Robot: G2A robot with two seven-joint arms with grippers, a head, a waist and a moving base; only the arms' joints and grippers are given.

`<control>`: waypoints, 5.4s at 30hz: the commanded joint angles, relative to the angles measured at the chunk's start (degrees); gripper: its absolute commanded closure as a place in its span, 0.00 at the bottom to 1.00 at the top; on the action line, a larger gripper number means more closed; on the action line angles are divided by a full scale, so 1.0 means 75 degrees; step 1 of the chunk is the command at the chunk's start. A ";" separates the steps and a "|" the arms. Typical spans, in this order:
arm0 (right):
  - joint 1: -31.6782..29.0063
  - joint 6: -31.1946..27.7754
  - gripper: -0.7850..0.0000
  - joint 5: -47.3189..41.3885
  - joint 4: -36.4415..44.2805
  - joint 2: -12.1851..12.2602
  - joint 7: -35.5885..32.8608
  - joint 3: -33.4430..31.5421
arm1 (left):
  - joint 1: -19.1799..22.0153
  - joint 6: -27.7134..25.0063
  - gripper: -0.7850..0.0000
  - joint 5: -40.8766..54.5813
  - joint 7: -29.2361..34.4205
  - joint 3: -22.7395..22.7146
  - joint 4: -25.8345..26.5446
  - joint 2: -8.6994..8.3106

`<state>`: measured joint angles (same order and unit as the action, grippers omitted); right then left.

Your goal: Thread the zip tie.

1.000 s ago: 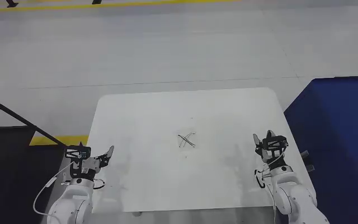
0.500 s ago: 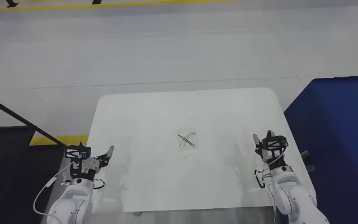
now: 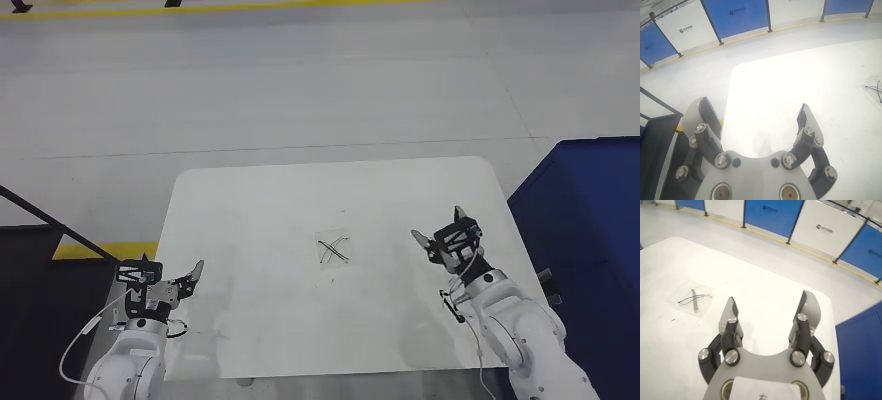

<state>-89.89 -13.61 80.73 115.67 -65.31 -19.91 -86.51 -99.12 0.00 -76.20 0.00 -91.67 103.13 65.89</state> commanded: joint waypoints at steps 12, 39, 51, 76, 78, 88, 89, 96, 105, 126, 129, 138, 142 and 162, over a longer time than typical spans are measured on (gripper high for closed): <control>0.3182 -0.0614 0.00 -0.1691 -0.1110 -0.0262 -0.4021 0.2038 | 0.0000 0.0000 0.00 0.0000 0.0000 0.0000 0.0000 0.0000; 0.8290 -0.0453 0.00 -0.8364 -0.6361 -0.1176 -0.8981 0.5066 | 0.0000 0.0000 0.00 0.0000 0.0000 0.0000 0.0000 0.0000; 1.0189 -0.0514 0.22 -1.2665 -0.7846 -0.1155 -0.8925 0.8701 | 0.0000 0.0000 0.00 0.0000 0.0000 0.0000 0.0000 0.0000; 1.0624 -0.1292 0.76 -1.0388 -1.1736 -0.3187 -0.7469 1.0179 | 0.0000 0.0000 0.00 0.0000 0.0000 0.0000 0.0000 0.0000; 1.0611 -0.1326 0.77 -1.0339 -1.1903 -0.3295 -0.7425 1.0186 | 0.0000 0.0000 0.00 0.0000 0.0000 0.0000 0.0000 0.0000; 1.0579 -0.1493 0.82 -0.9933 -1.2680 -0.3799 -0.7216 1.0220 | 0.0000 0.0000 0.00 0.0000 0.0000 0.0000 0.0000 0.0000; 1.0563 -0.1502 0.84 -0.9876 -1.2736 -0.3844 -0.7158 1.0228 | 0.0000 0.0000 0.00 0.0000 0.0000 0.0000 0.0000 0.0000; 1.0536 -0.1449 0.86 -0.9229 -1.3089 -0.4113 -0.6521 1.0236 | 0.0000 0.0000 0.00 0.0000 0.0000 0.0000 0.0000 0.0000; 1.0377 -0.1329 0.74 -0.8642 -1.3360 -0.4397 -0.6194 1.0225 | 0.0000 0.0000 0.00 0.0000 0.0000 0.0000 0.0000 0.0000; 1.0357 -0.1279 1.00 -0.8358 -1.3913 -0.4763 -0.6066 0.9974 | 0.0000 0.0000 0.00 0.0000 0.0000 0.0000 0.0000 0.0000; 1.0417 -0.1383 1.00 -0.8460 -1.3959 -0.4767 -0.6167 0.9879 | 0.0000 0.0000 0.00 0.0000 0.0000 0.0000 0.0000 0.0000; 1.0680 -0.1962 1.00 -0.8894 -1.4094 -0.4658 -0.6872 0.9523 | 0.0000 0.0000 0.00 0.0000 0.0000 0.0000 0.0000 0.0000; 1.0618 -0.1857 1.00 -0.8827 -1.4005 -0.4639 -0.6752 0.9488 | 0.0000 0.0000 0.00 0.0000 0.0000 0.0000 0.0000 0.0000; 1.0334 -0.1319 0.88 -0.8050 -1.3880 -0.4776 -0.6184 0.9509 | 0.0000 0.0000 0.00 0.0000 0.0000 0.0000 0.0000 0.0000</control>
<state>-12.37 -23.59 20.26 11.63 -101.07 -66.32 -15.13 -99.12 0.00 -76.20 0.00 -91.67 103.13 65.89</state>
